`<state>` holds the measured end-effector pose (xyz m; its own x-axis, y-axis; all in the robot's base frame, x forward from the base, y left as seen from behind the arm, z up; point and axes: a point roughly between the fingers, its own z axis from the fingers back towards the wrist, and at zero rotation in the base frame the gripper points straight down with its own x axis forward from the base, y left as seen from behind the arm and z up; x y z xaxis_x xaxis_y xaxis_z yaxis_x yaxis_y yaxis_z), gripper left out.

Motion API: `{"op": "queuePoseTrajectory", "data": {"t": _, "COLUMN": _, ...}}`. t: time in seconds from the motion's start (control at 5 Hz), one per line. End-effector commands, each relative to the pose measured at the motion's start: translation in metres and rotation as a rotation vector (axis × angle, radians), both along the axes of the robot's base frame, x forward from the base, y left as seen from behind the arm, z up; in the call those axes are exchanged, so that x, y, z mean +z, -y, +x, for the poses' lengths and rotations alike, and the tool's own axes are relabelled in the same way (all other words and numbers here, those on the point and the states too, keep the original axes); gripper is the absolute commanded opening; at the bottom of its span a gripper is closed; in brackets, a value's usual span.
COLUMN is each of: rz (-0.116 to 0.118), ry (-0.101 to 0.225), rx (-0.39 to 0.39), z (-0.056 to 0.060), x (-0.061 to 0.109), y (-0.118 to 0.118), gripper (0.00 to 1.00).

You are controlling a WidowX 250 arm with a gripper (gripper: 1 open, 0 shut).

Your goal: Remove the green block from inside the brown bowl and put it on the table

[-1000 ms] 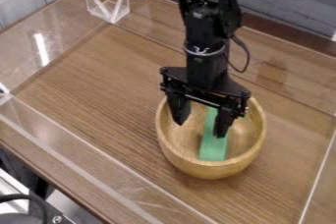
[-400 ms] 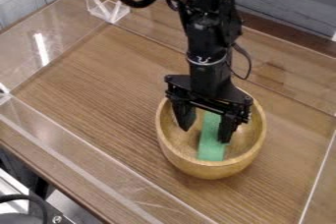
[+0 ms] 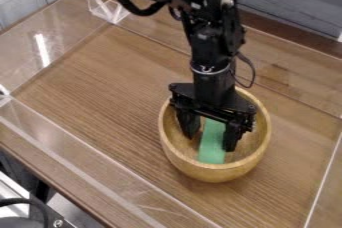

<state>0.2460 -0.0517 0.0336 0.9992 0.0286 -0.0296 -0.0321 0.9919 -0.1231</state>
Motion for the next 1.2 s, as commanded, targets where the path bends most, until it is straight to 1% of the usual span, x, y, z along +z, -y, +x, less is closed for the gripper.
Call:
{"op": "queuePoseTrajectory", "data": {"t": 0.0, "rz": -0.01, "ry": 0.034, "rx": -0.007, "z": 0.005, "x": 0.003, "y": 0.004, "gripper": 0.0}}
{"op": "queuePoseTrajectory", "data": {"t": 0.2, "rz": -0.016, "ry": 0.029, "rx": -0.01, "z": 0.003, "x": 0.004, "y": 0.005, "gripper": 0.0}}
{"op": "queuePoseTrajectory", "data": {"t": 0.6, "rz": -0.033, "ry": 0.009, "rx": -0.017, "z": -0.002, "x": 0.012, "y": 0.009, "gripper": 0.0}}
{"op": "queuePoseTrajectory", "data": {"t": 1.0, "rz": -0.048, "ry": -0.005, "rx": -0.021, "z": -0.006, "x": 0.022, "y": 0.011, "gripper": 0.0}}
